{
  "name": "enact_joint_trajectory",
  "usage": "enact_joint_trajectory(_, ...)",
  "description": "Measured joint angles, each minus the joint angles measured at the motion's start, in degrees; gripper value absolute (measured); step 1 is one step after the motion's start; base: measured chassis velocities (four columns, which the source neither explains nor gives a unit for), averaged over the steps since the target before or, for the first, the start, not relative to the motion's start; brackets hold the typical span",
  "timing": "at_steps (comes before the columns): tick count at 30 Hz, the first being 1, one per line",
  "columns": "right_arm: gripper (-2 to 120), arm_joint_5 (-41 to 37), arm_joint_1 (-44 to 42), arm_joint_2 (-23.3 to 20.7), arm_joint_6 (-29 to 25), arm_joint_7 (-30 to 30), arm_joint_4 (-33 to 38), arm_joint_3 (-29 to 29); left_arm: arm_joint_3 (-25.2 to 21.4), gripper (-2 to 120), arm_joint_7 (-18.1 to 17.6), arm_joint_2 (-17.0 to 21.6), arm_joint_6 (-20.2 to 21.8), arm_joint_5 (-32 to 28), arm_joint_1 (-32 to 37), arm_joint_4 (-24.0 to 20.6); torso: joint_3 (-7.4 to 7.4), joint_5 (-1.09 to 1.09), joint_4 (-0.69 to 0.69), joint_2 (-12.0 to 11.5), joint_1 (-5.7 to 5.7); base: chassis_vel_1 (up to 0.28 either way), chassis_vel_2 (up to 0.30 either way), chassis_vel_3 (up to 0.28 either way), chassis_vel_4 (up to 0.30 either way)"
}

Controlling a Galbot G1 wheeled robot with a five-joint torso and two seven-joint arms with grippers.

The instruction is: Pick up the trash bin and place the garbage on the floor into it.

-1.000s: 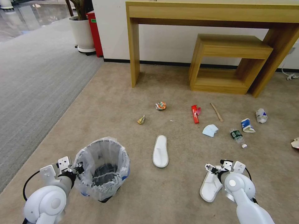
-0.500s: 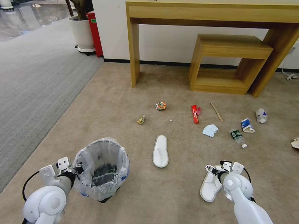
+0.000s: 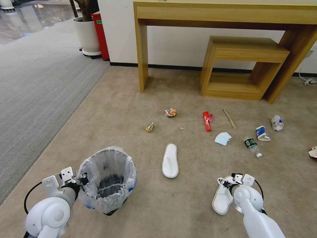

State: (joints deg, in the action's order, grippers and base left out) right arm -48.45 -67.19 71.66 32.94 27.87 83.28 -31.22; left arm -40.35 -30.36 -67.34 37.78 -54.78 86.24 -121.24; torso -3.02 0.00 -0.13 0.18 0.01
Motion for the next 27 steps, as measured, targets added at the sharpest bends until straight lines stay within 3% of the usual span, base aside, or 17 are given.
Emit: enact_joint_trajectory(27, 100, 3.0, 1.48, 1.32, -1.39, -1.12, -3.79, 0.46, -0.08, 1, 0.06, 0.38, -0.18, -0.46, -0.32, 0.64, 0.0, -0.01, 0.0, 0.0, 0.0, 0.0, 0.0, 0.0, 0.0)
